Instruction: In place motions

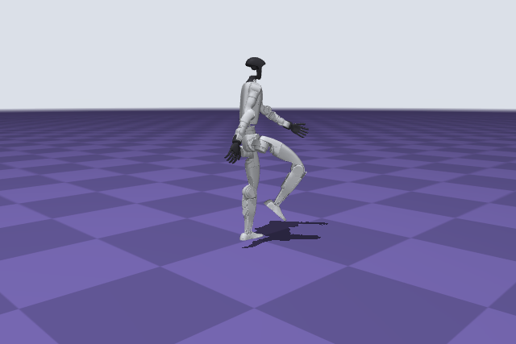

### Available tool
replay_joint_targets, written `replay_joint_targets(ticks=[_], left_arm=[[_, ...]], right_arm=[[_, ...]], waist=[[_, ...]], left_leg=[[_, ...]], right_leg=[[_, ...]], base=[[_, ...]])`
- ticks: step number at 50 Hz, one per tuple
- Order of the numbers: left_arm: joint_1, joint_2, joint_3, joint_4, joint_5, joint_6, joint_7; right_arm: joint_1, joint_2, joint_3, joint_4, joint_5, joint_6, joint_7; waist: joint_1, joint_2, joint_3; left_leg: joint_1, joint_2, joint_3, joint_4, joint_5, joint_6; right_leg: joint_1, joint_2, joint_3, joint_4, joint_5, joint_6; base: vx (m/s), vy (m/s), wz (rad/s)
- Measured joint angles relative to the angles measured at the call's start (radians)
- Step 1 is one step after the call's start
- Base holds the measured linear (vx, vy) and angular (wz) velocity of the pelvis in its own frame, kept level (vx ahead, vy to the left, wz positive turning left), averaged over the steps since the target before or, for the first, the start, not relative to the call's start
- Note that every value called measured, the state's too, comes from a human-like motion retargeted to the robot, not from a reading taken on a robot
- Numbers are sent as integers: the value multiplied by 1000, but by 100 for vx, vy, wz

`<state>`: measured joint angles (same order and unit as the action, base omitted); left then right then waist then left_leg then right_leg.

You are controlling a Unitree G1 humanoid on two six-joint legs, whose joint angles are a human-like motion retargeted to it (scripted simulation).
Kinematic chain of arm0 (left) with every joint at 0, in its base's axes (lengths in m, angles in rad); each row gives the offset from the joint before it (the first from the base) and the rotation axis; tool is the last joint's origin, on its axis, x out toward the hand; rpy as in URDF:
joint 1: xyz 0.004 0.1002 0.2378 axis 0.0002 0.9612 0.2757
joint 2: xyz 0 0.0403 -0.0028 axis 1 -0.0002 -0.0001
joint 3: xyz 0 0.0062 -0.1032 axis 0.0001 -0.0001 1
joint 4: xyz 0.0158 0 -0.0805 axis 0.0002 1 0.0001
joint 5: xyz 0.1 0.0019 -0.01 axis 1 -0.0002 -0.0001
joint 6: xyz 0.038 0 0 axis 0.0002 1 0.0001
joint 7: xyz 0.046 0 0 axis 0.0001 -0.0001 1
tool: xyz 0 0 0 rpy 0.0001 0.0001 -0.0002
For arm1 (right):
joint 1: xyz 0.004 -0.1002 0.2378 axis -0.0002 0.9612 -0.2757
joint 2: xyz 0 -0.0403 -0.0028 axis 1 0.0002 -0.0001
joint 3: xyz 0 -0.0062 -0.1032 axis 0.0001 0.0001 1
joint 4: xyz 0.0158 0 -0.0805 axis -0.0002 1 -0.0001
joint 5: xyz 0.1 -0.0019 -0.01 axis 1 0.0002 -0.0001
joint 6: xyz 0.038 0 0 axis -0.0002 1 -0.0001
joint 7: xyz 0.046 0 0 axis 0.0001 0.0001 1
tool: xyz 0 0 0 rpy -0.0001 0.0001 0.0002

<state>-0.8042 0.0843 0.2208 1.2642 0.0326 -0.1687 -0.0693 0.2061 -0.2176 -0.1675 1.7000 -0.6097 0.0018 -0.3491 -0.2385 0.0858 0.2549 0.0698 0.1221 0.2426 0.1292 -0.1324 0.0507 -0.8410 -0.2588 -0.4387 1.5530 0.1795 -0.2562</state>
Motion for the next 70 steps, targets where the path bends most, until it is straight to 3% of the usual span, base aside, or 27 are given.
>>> replay_joint_targets(ticks=[3, 7, 10, 12, 15, 17, 18, 20, 22, 24, 27, 30, 36, 39, 42, 45, 48, 50, 52, 53, 55, 58, 60, 63, 64, 67, 70], left_arm=[[-71, -6, -40, -112, -24, -48, 87], [-25, -47, -61, -209, -25, -60, 41], [59, -73, -80, -178, -22, -48, 46], [187, -57, -99, -129, -29, -57, 55], [390, -44, -48, 6, 37, -41, 39], [602, -39, 38, 125, 127, -10, 22], [705, -32, 69, 182, 143, 12, 28], [893, -6, 169, 267, 134, 65, 43], [983, 20, 279, 331, 86, 40, 65], [1048, 44, 356, 370, 30, 14, 82], [1122, 67, 408, 400, 76, 32, 65], [1202, 106, 376, 436, 174, 71, 64], [1318, 180, 414, 436, 105, 158, 110], [1235, 155, 447, 436, 20, 147, 81], [1138, 127, 440, 432, -2, 128, 43], [1051, 96, 382, 381, 23, 111, -11], [964, 77, 301, 351, 64, 97, -8], [895, 79, 235, 372, 99, 93, 10], [813, 69, 195, 383, 135, 105, 20], [757, 54, 177, 379, 138, 113, 22], [619, 36, 151, 317, 109, 94, 24], [434, 60, 11, 199, 5, 59, -25], [350, 102, -15, 88, 14, 74, -53], [339, 116, 23, -10, 55, 45, 9], [352, 115, 21, -30, 47, 32, 29], [408, 87, -5, -61, 22, 17, 33], [449, 62, -9, -58, 21, 19, -7]], right_arm=[[159, -28, -35, 0, 70, 21, -73], [275, -30, -136, 0, 138, 25, -78], [280, -17, -155, 0, 156, 2, -83], [198, -23, -136, 0, 158, 0, -38], [96, -7, -90, 0, 163, 10, 11], [-9, 17, -83, 0, 189, 6, 60], [-62, 27, -65, 0, 213, -3, 86], [-210, 64, -5, 0, 275, -1, 144], [-399, 93, 8, -60, 314, 7, 205], [-616, 127, 8, -185, 363, 7, 261], [-922, 194, -23, -373, 386, -8, 296], [-1132, 168, 20, -537, 422, -54, 378], [-1197, 6, 122, -832, 327, -155, 444], [-1198, -28, 147, -923, 319, -170, 432], [-1116, 26, 126, -990, 349, -174, 458], [-982, 98, 97, -1007, 364, -166, 495], [-753, 136, 124, -1011, 346, -157, 571], [-526, 131, 151, -1003, 287, -162, 616], [-317, 118, 155, -926, 196, -164, 605], [-246, 108, 139, -861, 153, -158, 580], [-187, 119, 92, -732, 96, -125, 503], [-190, 90, 0, -453, 102, -101, 368], [-249, 47, -53, -138, 92, -21, 280], [-174, -2, -62, 0, 104, 233, 364], [-115, -12, -68, 0, 125, 277, 400], [35, -15, -158, 0, 186, 258, 414], [79, 2, -235, 0, 267, 207, 350]], waist=[[-57, 42, 0], [4, 32, -72], [55, 16, -158], [139, -26, -158], [181, -45, -241], [223, -67, -311], [254, -87, -335], [337, -135, -382], [455, -100, -348], [503, -62, -206], [590, -55, -21], [741, -113, 61], [955, -229, 33], [913, -190, 2], [814, -152, -78], [690, -165, -144], [573, -184, -204], [492, -163, -256], [428, -130, -320], [377, -104, -347], [289, -74, -283], [281, -50, -179], [193, 0, -129], [89, 70, -106], [72, 85, -118], [98, 88, -172], [159, 34, -171]], left_leg=[[-21, 47, -35, 10, 9, -4], [-14, 45, -7, 9, 0, -22], [-10, 26, 17, -27, -4, -41], [69, -14, 113, -39, -31, -50], [82, -41, 151, -40, -45, -71], [36, -71, 160, 35, -41, -82], [7, -86, 181, 106, -8, -87], [-173, -32, 246, 460, 156, -91], [-454, 146, 229, 901, 208, -32], [-651, 180, 121, 1185, 155, 35], [-864, 421, 184, 1489, 23, 138], [-1050, 431, 288, 1587, -87, 206], [-1141, 358, 427, 1548, -143, 208], [-1092, 405, 343, 1587, -89, 197], [-933, 422, 240, 1507, 0, 126], [-620, 305, 282, 1162, 115, 52], [-337, 28, 157, 652, 231, -8], [-133, -136, 9, 299, 37, -95], [-22, -65, 230, 65, -39, -45], [-48, -39, 148, 13, -5, -67], [-93, -2, 95, 10, 1, -55], [-107, -15, 132, -29, 23, -13], [-150, 16, 91, -33, 35, 4], [-181, 68, 38, -23, 42, 13], [-186, 76, 27, -22, 44, 16], [-181, 69, 27, -20, 40, 14], [-135, 36, 65, -29, 37, -2]], right_leg=[[-115, 34, -64, -20, -53, -1], [-33, 15, -103, -89, -116, -1], [174, 50, -97, -217, -57, 19], [395, 135, -22, -397, -14, 52], [690, 279, 72, -807, 39, 129], [892, 327, 83, -1178, -151, 205], [957, 297, -13, -1317, -235, 188], [946, 274, 119, -1444, -293, 176], [890, 308, 224, -1455, -253, 188], [908, 337, 244, -1454, -214, 177], [934, 363, 297, -1455, -182, 138], [904, 320, 375, -1445, -159, 111], [782, 243, 417, -1357, -167, 76], [813, 302, 345, -1396, -172, 75], [848, 370, 265, -1449, -174, 81], [849, 349, 196, -1455, -200, 116], [884, 306, 151, -1424, -254, 160], [907, 319, 95, -1373, -250, 176], [827, 311, 29, -1185, -77, 192], [711, 266, -21, -992, 58, 202], [481, 187, -44, -616, 136, 119], [156, 140, 6, -208, 22, 37], [-42, 103, -21, -39, -31, 0], [-167, 94, -66, 8, -103, -2], [-184, 92, -81, 2, -121, -2], [-173, 70, -90, -26, -148, -2], [-71, 59, -60, -77, -137, -1]], base=[[16, 1, 51], [18, -17, -34], [5, -4, -67], [3, 18, -167], [24, -1, -73], [27, 2, -41], [16, 1, -89], [-10, -17, -160], [-65, -34, -193], [-87, -32, -98], [-76, -41, -112], [-17, -20, -131], [44, 2, -26], [-7, -6, 98], [16, 8, 124], [17, 22, 132], [36, 32, 102], [75, 43, 112], [63, 23, 102], [12, 1, 134], [-36, -17, 105], [-66, 2, -18], [-64, 21, 69], [-2, 27, 77], [44, 12, 45], [32, -6, 2], [1, -15, -36]])
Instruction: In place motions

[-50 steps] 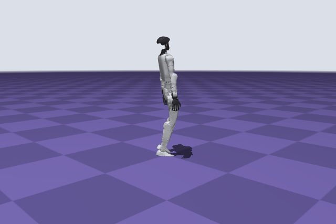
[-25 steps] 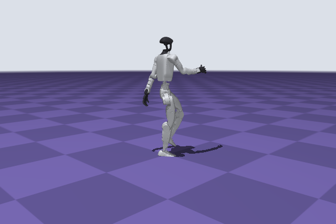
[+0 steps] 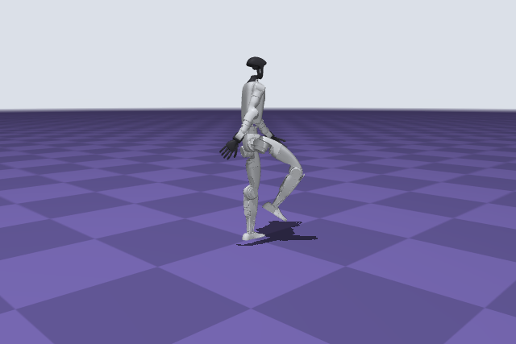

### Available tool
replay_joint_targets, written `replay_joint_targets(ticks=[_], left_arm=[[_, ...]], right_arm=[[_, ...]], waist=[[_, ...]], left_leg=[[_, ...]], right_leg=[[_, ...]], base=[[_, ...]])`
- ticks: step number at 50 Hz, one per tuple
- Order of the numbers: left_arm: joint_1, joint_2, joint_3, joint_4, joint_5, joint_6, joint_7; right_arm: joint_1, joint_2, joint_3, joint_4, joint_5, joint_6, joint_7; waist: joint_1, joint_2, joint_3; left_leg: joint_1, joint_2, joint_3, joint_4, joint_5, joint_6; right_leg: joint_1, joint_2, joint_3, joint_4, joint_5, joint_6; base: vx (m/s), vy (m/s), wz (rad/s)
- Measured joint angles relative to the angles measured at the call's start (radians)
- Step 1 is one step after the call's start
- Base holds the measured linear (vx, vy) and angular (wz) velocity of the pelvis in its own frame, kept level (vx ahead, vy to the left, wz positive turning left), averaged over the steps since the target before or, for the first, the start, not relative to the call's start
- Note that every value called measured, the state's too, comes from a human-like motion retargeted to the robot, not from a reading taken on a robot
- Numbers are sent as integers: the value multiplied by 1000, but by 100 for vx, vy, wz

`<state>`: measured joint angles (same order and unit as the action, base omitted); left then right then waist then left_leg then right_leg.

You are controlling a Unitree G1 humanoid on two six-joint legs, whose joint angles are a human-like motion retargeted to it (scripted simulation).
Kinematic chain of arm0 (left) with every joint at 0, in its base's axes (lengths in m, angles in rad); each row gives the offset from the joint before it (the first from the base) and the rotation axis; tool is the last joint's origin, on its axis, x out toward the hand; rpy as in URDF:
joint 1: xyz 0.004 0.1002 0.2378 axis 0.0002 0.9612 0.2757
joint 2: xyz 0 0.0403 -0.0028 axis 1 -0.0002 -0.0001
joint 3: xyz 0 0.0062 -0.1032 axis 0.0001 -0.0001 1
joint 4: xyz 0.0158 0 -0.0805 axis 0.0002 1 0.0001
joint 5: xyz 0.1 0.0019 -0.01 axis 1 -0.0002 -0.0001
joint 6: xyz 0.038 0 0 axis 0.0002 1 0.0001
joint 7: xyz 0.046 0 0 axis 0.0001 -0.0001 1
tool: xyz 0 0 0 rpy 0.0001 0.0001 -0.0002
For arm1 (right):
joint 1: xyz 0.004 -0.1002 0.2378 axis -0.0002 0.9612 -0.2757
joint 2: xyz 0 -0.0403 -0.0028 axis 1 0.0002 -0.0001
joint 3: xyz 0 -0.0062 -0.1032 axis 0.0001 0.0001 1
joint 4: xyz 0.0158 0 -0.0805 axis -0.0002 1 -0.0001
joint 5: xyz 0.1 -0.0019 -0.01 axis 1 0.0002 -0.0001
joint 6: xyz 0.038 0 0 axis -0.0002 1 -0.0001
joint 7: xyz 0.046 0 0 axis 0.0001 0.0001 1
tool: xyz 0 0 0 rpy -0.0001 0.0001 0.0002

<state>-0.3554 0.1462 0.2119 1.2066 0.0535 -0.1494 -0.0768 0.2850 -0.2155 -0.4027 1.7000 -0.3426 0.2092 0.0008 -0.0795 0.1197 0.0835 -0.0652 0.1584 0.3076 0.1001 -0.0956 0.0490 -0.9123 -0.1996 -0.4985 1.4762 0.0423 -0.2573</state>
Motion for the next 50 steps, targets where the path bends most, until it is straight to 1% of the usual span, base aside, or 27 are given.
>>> replay_joint_targets(ticks=[2, 3, 5, 8, 10, 11, 12, 13, 14, 15, 16, 17, 18, 19, 20, 22, 24, 27, 29, 32, 35, 37, 39, 42, 45, 47, 50], left_arm=[[54, -21, 18, 46, 3, 7, -13], [79, -23, 36, 94, 17, 3, -32], [137, -16, 71, 178, 51, 14, -51], [237, -5, 128, 311, 108, 50, -37], [280, 1, 160, 395, 122, 66, -22], [312, 6, 173, 433, 122, 79, -16], [342, 12, 190, 465, 123, 90, -10], [371, 23, 213, 486, 125, 97, -2], [406, 32, 227, 493, 125, 104, -2], [443, 40, 237, 493, 123, 112, -5], [460, 48, 253, 493, 124, 127, -17], [471, 52, 272, 493, 126, 139, -23], [474, 48, 295, 493, 131, 144, -21], [478, 42, 318, 490, 123, 138, -23], [482, 36, 341, 484, 108, 128, -27], [484, 27, 352, 463, 59, 109, -46], [476, 27, 346, 456, 45, 106, -57], [463, 30, 322, 449, 106, 127, -61], [462, 30, 280, 425, 150, 121, -63], [444, 28, 215, 374, 202, 88, -70], [409, 16, 181, 345, 220, 65, -73], [409, 7, 175, 343, 214, 58, -77], [417, -2, 180, 348, 208, 56, -77], [436, -13, 215, 388, 199, 60, -63], [443, -12, 241, 422, 180, 67, -61], [433, -7, 246, 433, 162, 65, -65], [422, -3, 244, 441, 147, 60, -69]], right_arm=[[2, 2, -24, 0, 39, -22, -29], [-9, 2, -24, 0, 75, -40, -54], [-41, 2, -9, 0, 87, -78, -48], [-113, 9, 26, -12, 59, -138, -3], [-157, 23, 49, -58, 35, -165, 28], [-189, 32, 69, -95, 14, -180, 42], [-219, 42, 92, -129, -9, -191, 54], [-243, 52, 123, -159, -36, -197, 65], [-262, 60, 149, -181, -65, -201, 70], [-279, 68, 173, -201, -94, -204, 73], [-303, 75, 187, -211, -125, -204, 78], [-328, 79, 197, -219, -152, -206, 83], [-354, 78, 198, -224, -171, -210, 86], [-383, 78, 208, -227, -183, -213, 84], [-413, 78, 222, -228, -192, -217, 79], [-471, 83, 243, -226, -198, -220, 68], [-505, 87, 256, -219, -192, -216, 63], [-485, 80, 256, -205, -177, -204, 73], [-435, 69, 239, -192, -167, -192, 67], [-363, 58, 194, -175, -174, -173, 54], [-326, 46, 170, -136, -201, -158, 60], [-311, 42, 167, -106, -225, -140, 61], [-300, 38, 159, -84, -244, -124, 55], [-272, 41, 153, -72, -230, -119, 38], [-244, 61, 154, -79, -170, -152, 20], [-241, 75, 163, -74, -133, -177, -5], [-239, 95, 170, -60, -109, -186, -30]], waist=[[33, -26, -38], [64, -36, -37], [91, -43, -57], [94, -50, -92], [94, -66, -102], [103, -87, -114], [116, -108, -122], [137, -132, -120], [158, -148, -129], [180, -161, -142], [222, -157, -156], [255, -155, -171], [269, -156, -191], [281, -157, -183], [292, -158, -162], [256, -149, -94], [201, -143, -72], [143, -129, -97], [141, -133, -123], [190, -148, -137], [242, -151, -115], [253, -142, -108], [244, -129, -116], [187, -112, -158], [148, -107, -172], [148, -109, -169], [163, -116, -173]], left_leg=[[11, -11, 24, -16, 3, -19], [42, -18, 62, -21, -5, -23], [71, -18, 107, -27, -15, -33], [87, -28, 132, -25, -25, -44], [86, -53, 137, -17, -33, -46], [76, -79, 143, -9, -38, -47], [73, -101, 154, -3, -44, -51], [87, -117, 174, -1, -49, -58], [97, -126, 194, 1, -53, -68], [105, -130, 214, 2, -57, -79], [96, -113, 239, 6, -58, -88], [80, -99, 251, 9, -58, -96], [51, -92, 235, 12, -55, -101], [45, -89, 238, 10, -49, -104], [51, -87, 250, 5, -42, -105], [79, -85, 248, -6, -21, -107], [78, -86, 239, -17, -3, -110], [44, -83, 208, -22, 27, -119], [19, -88, 177, -10, 38, -124], [-17, -91, 165, 19, 39, -119], [-23, -94, 181, 25, 38, -109], [0, -95, 198, -4, 45, -118], [15, -97, 205, -29, 48, -116], [15, -107, 208, -62, 61, -111], [27, -118, 205, -84, 68, -108], [37, -120, 211, -90, 68, -105], [46, -118, 219, -87, 63, -103]], right_leg=[[148, 32, 3, -140, 27, 18], [226, 65, 36, -218, 43, 38], [388, 117, 69, -404, 63, 54], [632, 222, 177, -785, 133, 107], [772, 250, 238, -1036, 181, 137], [842, 243, 244, -1168, 47, 206], [899, 238, 257, -1282, -56, 248], [931, 239, 282, -1360, -100, 238], [945, 223, 264, -1423, -77, 249], [950, 199, 225, -1478, -20, 269], [940, 191, 283, -1485, -14, 302], [919, 184, 309, -1486, -9, 321], [876, 180, 271, -1474, -5, 313], [846, 190, 319, -1455, -5, 299], [824, 207, 411, -1432, -7, 282], [842, 214, 390, -1419, -7, 265], [856, 210, 339, -1428, -13, 257], [856, 211, 313, -1450, -17, 255], [861, 202, 282, -1474, -11, 253], [849, 186, 268, -1482, -9, 250], [836, 178, 280, -1476, -2, 251], [842, 186, 281, -1476, 3, 253], [842, 189, 287, -1473, 6, 260], [832, 195, 297, -1468, 6, 262], [836, 200, 293, -1465, 2, 261], [838, 202, 297, -1460, -1, 260], [840, 203, 304, -1451, -7, 262]], base=[[8, -10, -74], [10, 2, -120], [11, 1, -109], [10, -3, -42], [-12, -11, -10], [-12, -11, -30], [-4, -8, -66], [-1, -11, -88], [0, -15, -98], [-11, -17, -119], [-21, -17, -126], [-34, -14, -97], [-40, -20, -55], [-45, -31, -41], [-43, -35, -34], [-39, -24, 22], [-37, -16, 78], [-9, -3, 88], [8, -1, 83], [-6, -5, 30], [-16, 0, -18], [-7, 7, -31], [3, 13, -24], [19, 12, -4], [11, 5, 2], [3, 0, -9], [9, 2, -17]])
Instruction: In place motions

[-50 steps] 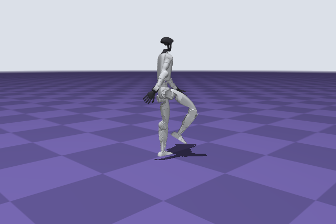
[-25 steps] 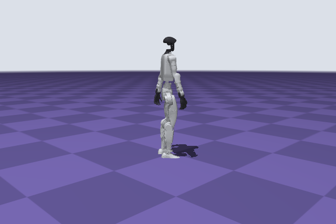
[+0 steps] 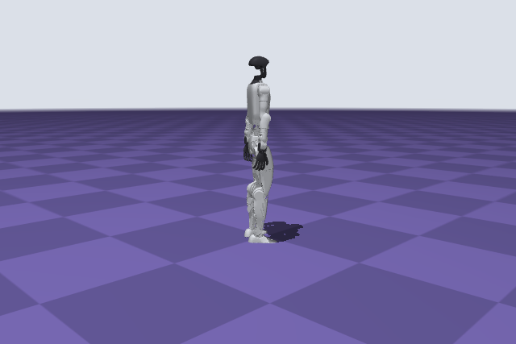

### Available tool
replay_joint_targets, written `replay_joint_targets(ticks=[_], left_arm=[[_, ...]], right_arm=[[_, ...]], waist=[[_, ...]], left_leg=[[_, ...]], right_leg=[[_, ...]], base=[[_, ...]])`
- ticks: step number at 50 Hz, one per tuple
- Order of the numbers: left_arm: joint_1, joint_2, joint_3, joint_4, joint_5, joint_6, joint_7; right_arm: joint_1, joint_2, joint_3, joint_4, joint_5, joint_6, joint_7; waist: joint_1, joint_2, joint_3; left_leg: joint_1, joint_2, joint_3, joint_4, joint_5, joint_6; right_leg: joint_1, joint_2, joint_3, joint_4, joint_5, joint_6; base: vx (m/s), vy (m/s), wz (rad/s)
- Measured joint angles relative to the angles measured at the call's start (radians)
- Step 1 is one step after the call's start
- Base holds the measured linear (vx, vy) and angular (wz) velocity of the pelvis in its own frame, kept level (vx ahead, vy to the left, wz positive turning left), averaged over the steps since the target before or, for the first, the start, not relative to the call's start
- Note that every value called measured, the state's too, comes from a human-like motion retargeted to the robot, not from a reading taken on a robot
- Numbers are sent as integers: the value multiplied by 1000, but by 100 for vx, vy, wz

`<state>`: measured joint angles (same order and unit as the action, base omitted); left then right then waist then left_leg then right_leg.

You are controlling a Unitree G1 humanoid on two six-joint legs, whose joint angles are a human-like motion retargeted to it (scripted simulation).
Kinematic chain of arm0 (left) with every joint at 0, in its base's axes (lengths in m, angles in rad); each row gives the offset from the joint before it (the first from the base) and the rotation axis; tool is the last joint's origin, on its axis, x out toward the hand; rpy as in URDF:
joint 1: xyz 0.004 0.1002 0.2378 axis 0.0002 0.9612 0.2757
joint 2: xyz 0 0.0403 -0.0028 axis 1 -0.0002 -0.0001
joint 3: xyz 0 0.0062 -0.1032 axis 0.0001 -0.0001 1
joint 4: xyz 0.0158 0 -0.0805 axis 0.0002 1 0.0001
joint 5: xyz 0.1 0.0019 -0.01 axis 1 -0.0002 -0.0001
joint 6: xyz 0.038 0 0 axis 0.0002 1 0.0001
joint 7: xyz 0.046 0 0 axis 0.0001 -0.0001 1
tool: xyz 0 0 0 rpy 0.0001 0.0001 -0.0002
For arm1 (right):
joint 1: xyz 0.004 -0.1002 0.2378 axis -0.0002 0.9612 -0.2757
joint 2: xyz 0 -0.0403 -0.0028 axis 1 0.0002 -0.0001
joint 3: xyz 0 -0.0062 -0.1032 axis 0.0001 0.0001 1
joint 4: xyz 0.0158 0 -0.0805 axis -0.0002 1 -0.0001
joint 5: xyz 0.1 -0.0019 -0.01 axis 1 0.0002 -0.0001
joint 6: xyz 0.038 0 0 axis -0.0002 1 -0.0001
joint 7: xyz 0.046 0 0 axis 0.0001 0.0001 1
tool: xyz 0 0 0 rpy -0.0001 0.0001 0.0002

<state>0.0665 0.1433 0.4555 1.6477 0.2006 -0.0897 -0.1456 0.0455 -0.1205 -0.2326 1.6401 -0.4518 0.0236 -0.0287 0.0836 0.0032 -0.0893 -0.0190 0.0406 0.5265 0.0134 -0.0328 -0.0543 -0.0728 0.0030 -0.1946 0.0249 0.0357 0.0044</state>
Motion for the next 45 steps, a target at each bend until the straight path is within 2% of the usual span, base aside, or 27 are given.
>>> replay_joint_targets(ticks=[8, 25, 45], left_arm=[[-7, -1, -23, -16, 5, -34, -23], [-1, -8, -32, -8, 22, -30, -12], [6, -8, -24, -9, 18, -21, -5]], right_arm=[[-32, 23, 23, -26, 13, -10, 46], [-28, 13, -12, -31, 58, -8, 15], [-17, 1, 1, -46, 37, -13, 52]], waist=[[3, -6, -16], [-22, -6, -21], [-31, -4, -35]], left_leg=[[11, 4, 12, 5, -12, 0], [22, 5, -4, 7, -15, 1], [39, 7, 13, -21, -6, -7]], right_leg=[[5, 7, 7, -2, -6, -3], [24, 14, -4, -8, -18, -13], [11, 20, 11, -6, -17, -14]], base=[[6, 1, -9], [0, 0, 0], [0, 0, 0]])
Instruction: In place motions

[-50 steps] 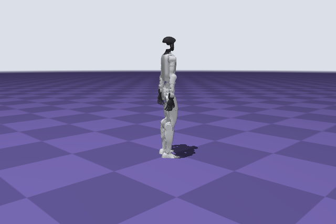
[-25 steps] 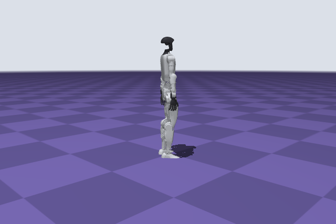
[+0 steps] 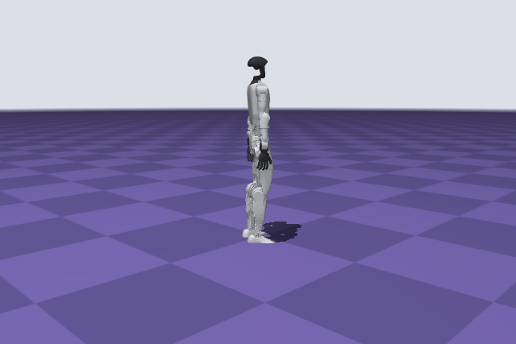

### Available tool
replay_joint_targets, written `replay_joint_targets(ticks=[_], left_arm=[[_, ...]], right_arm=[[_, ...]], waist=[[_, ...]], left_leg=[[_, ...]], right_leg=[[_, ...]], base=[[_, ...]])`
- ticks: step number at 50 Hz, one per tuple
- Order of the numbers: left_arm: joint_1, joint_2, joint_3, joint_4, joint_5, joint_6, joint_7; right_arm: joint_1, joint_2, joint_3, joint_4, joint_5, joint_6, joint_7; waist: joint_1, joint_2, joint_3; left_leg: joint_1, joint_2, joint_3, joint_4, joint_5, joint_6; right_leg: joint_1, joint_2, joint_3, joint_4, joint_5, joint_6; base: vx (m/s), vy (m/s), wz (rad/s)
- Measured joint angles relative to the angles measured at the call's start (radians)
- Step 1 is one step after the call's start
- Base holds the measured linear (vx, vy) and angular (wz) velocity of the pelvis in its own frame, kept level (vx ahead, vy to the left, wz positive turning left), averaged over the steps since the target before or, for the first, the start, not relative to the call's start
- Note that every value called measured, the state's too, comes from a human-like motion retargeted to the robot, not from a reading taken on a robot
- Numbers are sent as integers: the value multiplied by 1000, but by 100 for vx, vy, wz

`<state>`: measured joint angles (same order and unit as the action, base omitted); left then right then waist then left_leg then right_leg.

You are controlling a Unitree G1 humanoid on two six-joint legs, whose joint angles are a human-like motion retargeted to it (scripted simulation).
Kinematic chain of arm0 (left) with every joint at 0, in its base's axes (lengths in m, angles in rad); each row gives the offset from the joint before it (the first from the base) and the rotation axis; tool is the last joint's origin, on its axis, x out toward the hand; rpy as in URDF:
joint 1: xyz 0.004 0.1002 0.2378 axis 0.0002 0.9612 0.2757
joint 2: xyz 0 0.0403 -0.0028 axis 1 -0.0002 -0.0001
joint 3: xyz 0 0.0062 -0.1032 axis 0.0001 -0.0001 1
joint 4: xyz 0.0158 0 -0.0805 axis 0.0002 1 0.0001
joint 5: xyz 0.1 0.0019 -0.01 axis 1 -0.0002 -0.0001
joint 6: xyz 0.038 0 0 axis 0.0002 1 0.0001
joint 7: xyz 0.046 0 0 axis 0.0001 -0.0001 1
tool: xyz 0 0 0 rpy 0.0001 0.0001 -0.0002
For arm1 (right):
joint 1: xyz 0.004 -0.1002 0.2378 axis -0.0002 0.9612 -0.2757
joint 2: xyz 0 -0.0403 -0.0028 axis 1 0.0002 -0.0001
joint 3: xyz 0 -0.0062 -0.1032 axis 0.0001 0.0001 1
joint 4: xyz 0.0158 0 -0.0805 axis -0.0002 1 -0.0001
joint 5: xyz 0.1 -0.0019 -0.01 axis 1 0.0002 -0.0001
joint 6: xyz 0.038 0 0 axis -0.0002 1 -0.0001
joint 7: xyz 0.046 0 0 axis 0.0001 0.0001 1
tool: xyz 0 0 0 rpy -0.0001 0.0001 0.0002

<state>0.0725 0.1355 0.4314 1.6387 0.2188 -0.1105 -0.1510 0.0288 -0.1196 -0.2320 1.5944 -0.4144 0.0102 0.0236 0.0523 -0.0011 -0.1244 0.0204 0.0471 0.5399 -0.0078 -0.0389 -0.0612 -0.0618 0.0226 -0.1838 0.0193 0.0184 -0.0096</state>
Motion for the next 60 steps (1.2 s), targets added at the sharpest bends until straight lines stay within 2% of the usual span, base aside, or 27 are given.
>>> replay_joint_targets(ticks=[11, 18, 28, 31, 34, 37, 44, 48, 50, 52, 53, 55, 57, 60], left_arm=[[18, 20, 4, -6, 8, 8, 1], [26, 24, 15, -34, 1, 7, 0], [4, 3, 4, -62, -13, 25, 18], [10, -5, 3, -54, -21, 28, 34], [30, -11, 15, -41, -30, 35, 36], [48, -15, 37, -29, -49, 46, 41], [86, -18, 88, -24, -78, 40, 117], [97, -29, 125, -13, -102, 39, 135], [98, -34, 140, -5, -114, 40, 136], [88, -36, 145, 7, -124, 36, 143], [83, -39, 145, 11, -126, 31, 149], [80, -42, 142, 10, -122, 22, 157], [75, -45, 148, 3, -108, 15, 157], [74, -35, 144, -7, -97, 6, 156]], right_arm=[[12, 2, 18, -4, 5, -3, -4], [19, 4, 14, -5, 22, -3, 12], [23, -13, -8, -17, 1, -12, 14], [31, -21, -21, -22, -6, -12, 14], [39, -28, -33, -30, -16, -15, 6], [45, -35, -41, -44, -21, -22, 4], [39, -36, -29, -55, -16, -28, 16], [38, -23, -30, -72, -14, -39, 15], [40, -18, -29, -82, -12, -46, 17], [45, -19, -24, -96, -6, -53, 29], [49, -22, -19, -101, -4, -56, 34], [53, -26, -9, -107, -3, -59, 36], [42, -32, 10, -102, -5, -56, 36], [25, -28, 19, -94, -2, -58, 34]], waist=[[-10, 11, 2], [-5, 17, 17], [72, 15, 94], [98, -2, 107], [112, -15, 106], [113, -27, 101], [126, -64, 84], [127, -86, 61], [115, -86, 48], [117, -64, 36], [128, -60, 34], [142, -45, 28], [167, -50, 30], [157, -60, 21]], left_leg=[[2, 15, -11, -8, 21, -14], [-38, 30, -80, 6, 53, -21], [-185, 7, -246, 91, 114, -12], [-188, 19, -94, 91, 74, 24], [-155, 46, 138, 76, 28, 11], [-121, 59, 304, 69, 16, 19], [-56, 103, 397, 131, 55, 56], [22, 84, 602, 129, 55, 63], [38, 66, 635, 128, 74, 62], [24, 47, 575, 97, 61, 28], [22, 26, 584, 59, 40, 58], [40, 0, 584, 0, 21, 50], [32, -26, 498, -32, 16, 54], [17, -29, 475, -30, 7, 53]], right_leg=[[7, 19, -8, -2, -3, -16], [24, 23, -86, -14, -12, -34], [72, 1, -275, -60, -40, -56], [85, -31, -371, -73, -53, -50], [92, -60, -473, -78, -68, -41], [102, -82, -577, -85, -82, -29], [126, -117, -760, -87, -109, 3], [135, -135, -850, -77, -123, 24], [144, -135, -885, -72, -131, 36], [153, -109, -913, -69, -137, 47], [157, -106, -916, -67, -137, 51], [162, -89, -929, -59, -141, 57], [168, -96, -921, -53, -135, 64], [170, -107, -940, -46, -128, 77]], base=[[-1, -2, 3], [-7, -4, 47], [-15, 2, 118], [-14, 8, 172], [-6, 12, 174], [-1, 13, 179], [9, 12, 134], [15, 12, 117], [25, 19, 130], [22, 13, 106], [23, 16, 60], [26, 23, 28], [21, 15, -1], [24, 15, 39]])
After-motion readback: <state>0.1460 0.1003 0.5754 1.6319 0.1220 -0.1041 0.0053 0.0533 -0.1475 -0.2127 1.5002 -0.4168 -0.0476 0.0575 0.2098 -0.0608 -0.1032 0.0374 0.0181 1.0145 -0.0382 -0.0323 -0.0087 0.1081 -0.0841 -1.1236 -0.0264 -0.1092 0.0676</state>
